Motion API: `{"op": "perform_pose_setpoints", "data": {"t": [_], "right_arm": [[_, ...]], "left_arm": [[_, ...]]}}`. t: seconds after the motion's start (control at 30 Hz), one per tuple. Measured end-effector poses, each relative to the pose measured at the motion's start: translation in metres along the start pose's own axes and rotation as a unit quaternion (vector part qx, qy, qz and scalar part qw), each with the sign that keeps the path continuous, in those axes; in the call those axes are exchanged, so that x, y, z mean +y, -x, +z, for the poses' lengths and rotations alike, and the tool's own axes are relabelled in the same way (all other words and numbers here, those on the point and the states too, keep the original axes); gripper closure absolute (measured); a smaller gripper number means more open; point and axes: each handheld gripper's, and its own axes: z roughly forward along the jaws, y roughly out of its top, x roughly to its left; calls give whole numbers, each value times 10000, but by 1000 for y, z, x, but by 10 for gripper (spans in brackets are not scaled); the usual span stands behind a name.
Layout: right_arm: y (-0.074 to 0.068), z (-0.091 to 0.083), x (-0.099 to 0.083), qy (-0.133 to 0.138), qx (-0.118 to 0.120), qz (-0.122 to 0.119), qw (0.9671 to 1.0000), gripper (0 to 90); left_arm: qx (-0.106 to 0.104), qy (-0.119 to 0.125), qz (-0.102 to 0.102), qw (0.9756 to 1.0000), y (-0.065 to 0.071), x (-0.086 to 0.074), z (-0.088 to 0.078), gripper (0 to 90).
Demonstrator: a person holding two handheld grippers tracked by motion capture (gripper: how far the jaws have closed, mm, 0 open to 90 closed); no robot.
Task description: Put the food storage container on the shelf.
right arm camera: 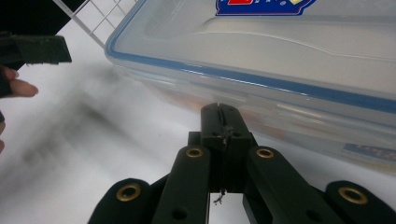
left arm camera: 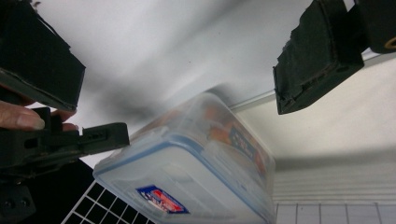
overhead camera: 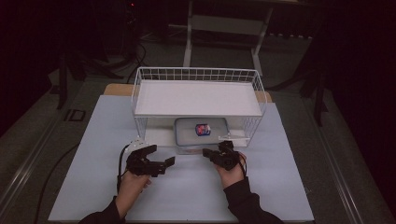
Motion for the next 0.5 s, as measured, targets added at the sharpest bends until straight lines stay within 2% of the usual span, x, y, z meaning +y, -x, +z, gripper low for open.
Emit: {"op": "perform_pose_setpoints", "data": {"t": [0.23,0.5], "right_arm": [[1,8,6,40,-92,1,9999,898],[4,21,19,108,-242,-4,9996,898]], "left_arm": [[-9,89,-140,9999,-4,-1,-1,5],[29,-4,-107,9999,-6,-4,1,0]]}}
